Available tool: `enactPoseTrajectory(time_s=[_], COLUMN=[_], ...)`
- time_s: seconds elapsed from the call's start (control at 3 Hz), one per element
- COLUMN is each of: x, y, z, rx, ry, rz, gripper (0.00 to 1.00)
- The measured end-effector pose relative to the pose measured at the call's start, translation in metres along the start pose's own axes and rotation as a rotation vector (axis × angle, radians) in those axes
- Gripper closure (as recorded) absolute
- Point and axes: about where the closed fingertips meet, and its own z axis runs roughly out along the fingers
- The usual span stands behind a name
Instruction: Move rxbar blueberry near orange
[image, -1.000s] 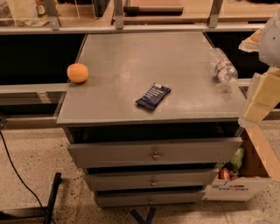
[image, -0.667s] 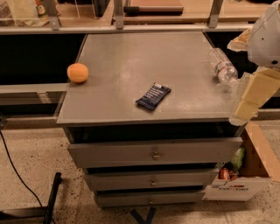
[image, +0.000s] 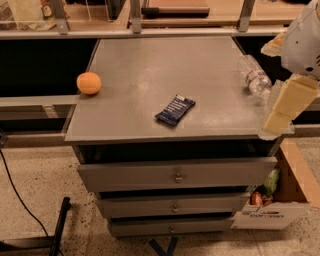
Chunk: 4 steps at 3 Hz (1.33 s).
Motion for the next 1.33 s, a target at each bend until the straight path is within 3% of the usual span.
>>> enactPoseTrajectory(time_s=[0.67,1.33], x=[-0.019,-0.050], y=[-0.024,-0.046], z=[0.051,0.101], rx=[0.004,-0.023], ry=[-0.070,-0.284], rz=[0.032,-0.024], gripper=[0.00,0.00])
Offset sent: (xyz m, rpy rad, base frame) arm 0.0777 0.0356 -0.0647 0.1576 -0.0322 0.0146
